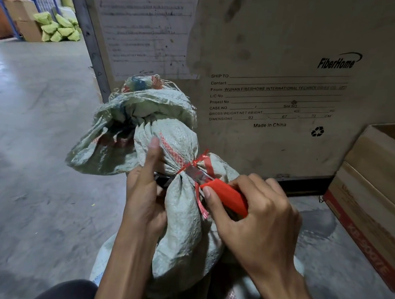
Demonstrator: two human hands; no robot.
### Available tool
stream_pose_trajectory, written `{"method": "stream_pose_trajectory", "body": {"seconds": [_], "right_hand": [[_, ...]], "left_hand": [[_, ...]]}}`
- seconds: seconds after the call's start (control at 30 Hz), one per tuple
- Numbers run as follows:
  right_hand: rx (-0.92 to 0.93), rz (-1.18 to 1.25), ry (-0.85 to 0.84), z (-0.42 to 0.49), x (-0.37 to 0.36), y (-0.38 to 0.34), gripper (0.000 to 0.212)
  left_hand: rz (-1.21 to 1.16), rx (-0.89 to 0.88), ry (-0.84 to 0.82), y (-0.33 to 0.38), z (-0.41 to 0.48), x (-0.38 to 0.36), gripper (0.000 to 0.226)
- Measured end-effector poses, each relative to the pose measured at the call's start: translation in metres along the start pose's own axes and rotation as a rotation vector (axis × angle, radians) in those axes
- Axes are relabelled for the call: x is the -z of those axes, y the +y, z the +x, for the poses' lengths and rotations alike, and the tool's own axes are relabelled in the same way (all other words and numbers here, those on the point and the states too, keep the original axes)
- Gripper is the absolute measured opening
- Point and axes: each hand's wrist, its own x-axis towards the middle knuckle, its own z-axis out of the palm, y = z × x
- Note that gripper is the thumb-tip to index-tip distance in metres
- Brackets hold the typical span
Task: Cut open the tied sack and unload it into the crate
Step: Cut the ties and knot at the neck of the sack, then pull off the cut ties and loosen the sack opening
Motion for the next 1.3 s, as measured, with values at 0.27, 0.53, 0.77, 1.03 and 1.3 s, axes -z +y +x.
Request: {"method": "stream_pose_trajectory", "body": {"seconds": [0.27, 0.53, 0.77, 1.03, 1.3], "right_hand": [[0.026, 0.075, 0.098, -0.009, -0.010, 0.004, 0.035], [-0.297, 0.167, 0.117, 0.016, -0.005, 0.018, 0.045], [-0.643, 0.194, -0.096, 0.015, -0.015, 0.060, 0.039], [-0.963, -0.142, -0.271, -0.073, -0.006, 0.143, 0.034], [-1.348, -0.503, -0.566, -0.234, -0.014, 0.155, 0.042]], "left_hand": [[-0.010, -0.015, 0.225, -0.001, -0.010, -0.012, 0.045], [-0.072, 0.215, 0.334, -0.025, -0.006, 0.004, 0.066], [0.244, 0.108, 0.208, -0.029, -0.013, 0.005, 0.048], [0.542, -0.014, 0.055, -0.042, -0.031, -0.002, 0.040], [0.630, -0.070, -0.024, -0.054, -0.035, 0.002, 0.059]]}}
